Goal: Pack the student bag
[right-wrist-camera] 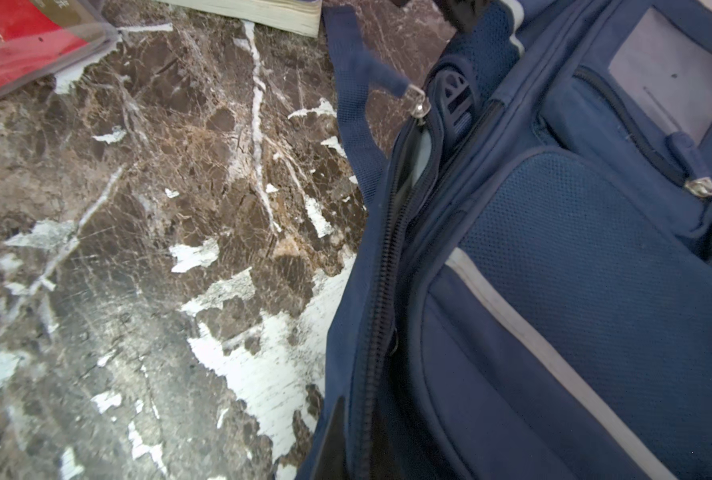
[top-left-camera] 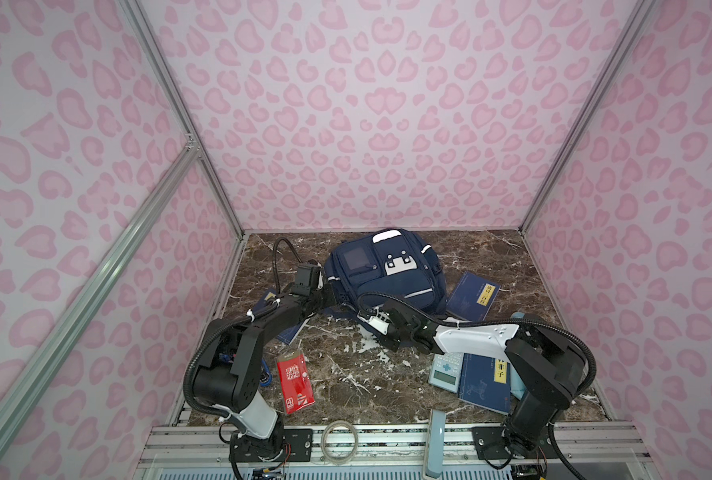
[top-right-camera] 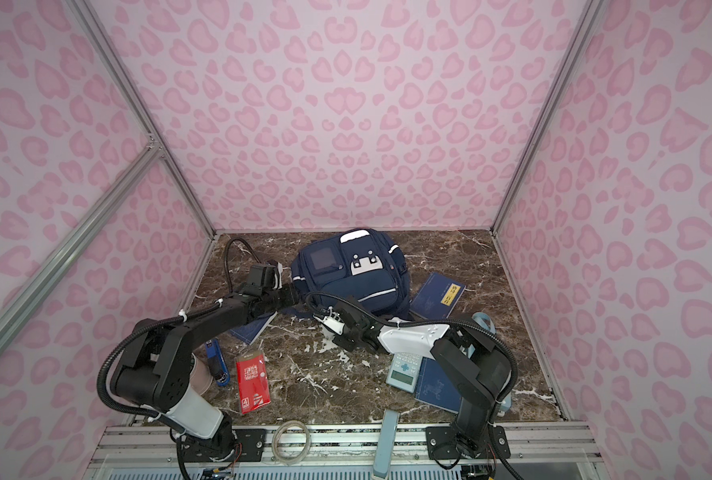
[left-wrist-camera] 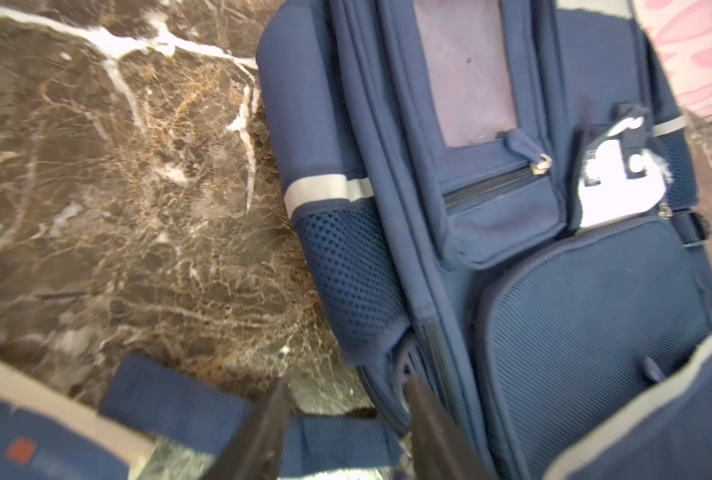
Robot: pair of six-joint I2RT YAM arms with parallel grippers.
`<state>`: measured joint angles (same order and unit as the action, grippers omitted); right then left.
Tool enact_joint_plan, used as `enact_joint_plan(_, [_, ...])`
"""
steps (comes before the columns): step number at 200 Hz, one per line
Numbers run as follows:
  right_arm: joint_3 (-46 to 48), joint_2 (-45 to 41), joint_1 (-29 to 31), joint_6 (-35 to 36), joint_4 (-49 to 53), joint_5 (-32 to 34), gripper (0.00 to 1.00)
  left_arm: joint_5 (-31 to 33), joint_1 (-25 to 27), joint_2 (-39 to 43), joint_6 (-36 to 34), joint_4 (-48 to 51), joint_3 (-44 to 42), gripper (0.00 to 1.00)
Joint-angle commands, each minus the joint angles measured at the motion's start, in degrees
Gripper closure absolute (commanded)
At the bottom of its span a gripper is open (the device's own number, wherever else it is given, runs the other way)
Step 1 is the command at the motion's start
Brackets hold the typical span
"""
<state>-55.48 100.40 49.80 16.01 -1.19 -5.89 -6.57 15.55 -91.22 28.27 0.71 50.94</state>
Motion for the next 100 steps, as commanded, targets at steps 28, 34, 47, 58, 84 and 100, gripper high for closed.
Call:
enact_joint_plan(28, [-3.57,2.50,0.96,-4.80,-5.24,6.82,0.53,0.91,-6.58,12.09,3.80,2.34,-7.96,0.15])
enact_joint_plan(34, [-4.42,3.24,0.85,-5.29,-5.32,8.78,0.53,1.36,-8.02,13.91,4.84,2.49,-9.72,0.13])
enact_joint_plan(47, [-6.78,3.82,0.83,-6.21,-3.46,10.87,0.52,1.13,-10.57,17.35,7.15,3.16,-13.31,0.10])
enact_joint_plan(58, [-6.67,2.55,1.58,-6.79,-4.76,9.00,0.51,-0.88,-11.60,19.67,8.49,2.67,-15.86,0.07])
enact_joint_plan(84, [-6.13,2.35,1.86,-19.74,-15.77,13.61,0.01,-0.98,-13.88,20.90,13.65,4.10,-18.17,0.01])
enact_joint_plan(100, [-14.19,6.65,-0.62,-21.94,-9.46,4.45,0.01,1.81,-15.52,22.24,15.73,3.67,-20.16,0.01])
